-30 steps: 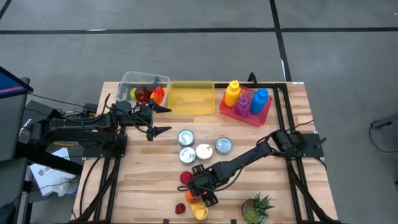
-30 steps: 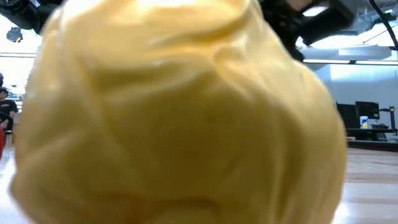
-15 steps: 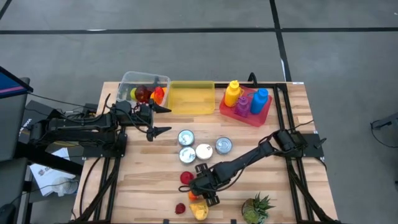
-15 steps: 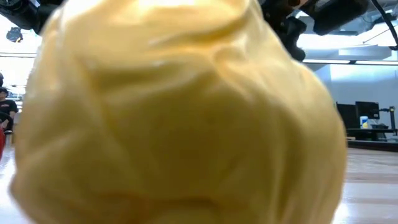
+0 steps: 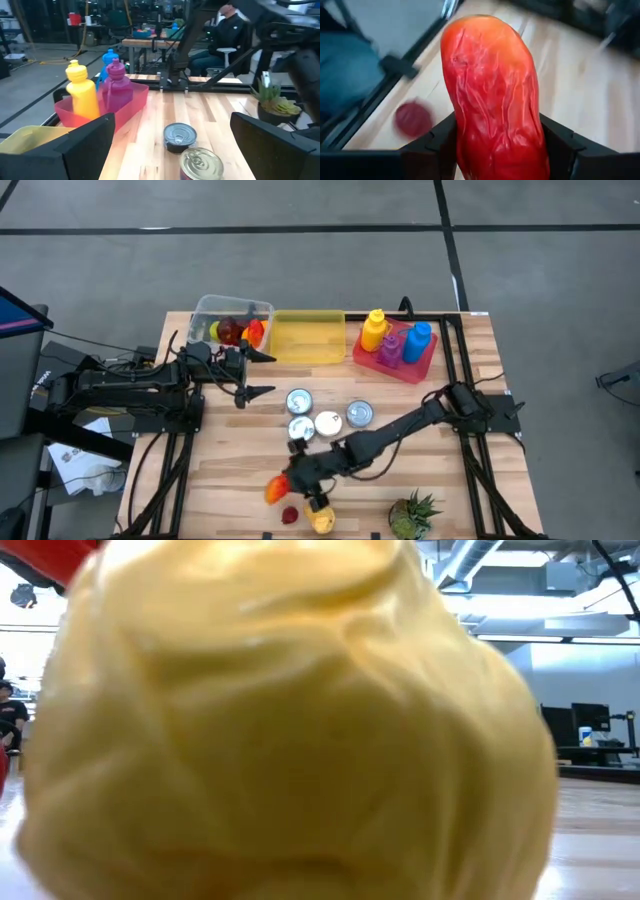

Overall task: Pick & Place Food Item
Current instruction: Put the red mango into the transparent bin

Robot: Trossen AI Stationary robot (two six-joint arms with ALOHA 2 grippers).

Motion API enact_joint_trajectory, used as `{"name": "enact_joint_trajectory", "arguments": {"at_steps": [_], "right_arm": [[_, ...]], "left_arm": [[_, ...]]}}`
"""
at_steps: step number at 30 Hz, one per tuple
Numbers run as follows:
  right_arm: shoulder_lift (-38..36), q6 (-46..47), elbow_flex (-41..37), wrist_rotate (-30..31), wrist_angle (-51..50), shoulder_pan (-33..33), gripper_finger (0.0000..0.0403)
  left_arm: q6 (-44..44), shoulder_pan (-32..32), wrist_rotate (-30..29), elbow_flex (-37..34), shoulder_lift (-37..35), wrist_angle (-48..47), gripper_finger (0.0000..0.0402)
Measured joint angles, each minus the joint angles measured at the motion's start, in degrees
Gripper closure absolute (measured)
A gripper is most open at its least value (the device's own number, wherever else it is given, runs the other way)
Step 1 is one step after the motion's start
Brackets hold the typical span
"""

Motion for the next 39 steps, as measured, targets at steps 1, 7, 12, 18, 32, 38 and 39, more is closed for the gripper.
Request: {"name": "enact_joint_trajectory", "arguments": {"at_steps": [1, 7, 12, 18, 32, 38, 39], "right_arm": [[0.1, -1.0, 0.0, -0.7, 2.0, -0.8, 0.0208], [0.1, -3.1, 0.0, -8.8, 16.0, -5.6, 0.0208], [0.0, -2.5, -4.0, -14.4, 30.1, -8.6, 0.0208], [0.2, 2.3, -16.1, -14.4, 54.6, -10.7, 0.0208], [-0.4, 5.4, -23.6, -5.3, 71.1, -16.9, 0.0208], [-0.4, 1.6, -23.6, -5.3, 72.3, -15.9, 0.0208], [-0.4, 1.2, -23.6, -4.6, 72.3, -15.6, 0.0208]], "left_arm": [[0.1, 0.0, 0.7, 0.0, 0.0, 0.0, 0.0016], [2.6, 0.0, 7.6, 0.0, -0.3, -0.6, 0.0042], [3.4, 0.0, 10.0, 0.0, -3.3, -0.7, 0.0066], [4.4, 0.7, 9.8, 0.0, -10.3, -6.1, 0.0075], [2.1, 0.7, 9.8, 0.0, -7.8, -9.9, 0.0015], [4.9, 0.7, 12.7, 0.0, -8.9, -12.6, 0.0011], [5.7, 0.7, 13.8, 0.0, -9.6, -13.4, 0.0013]]}}
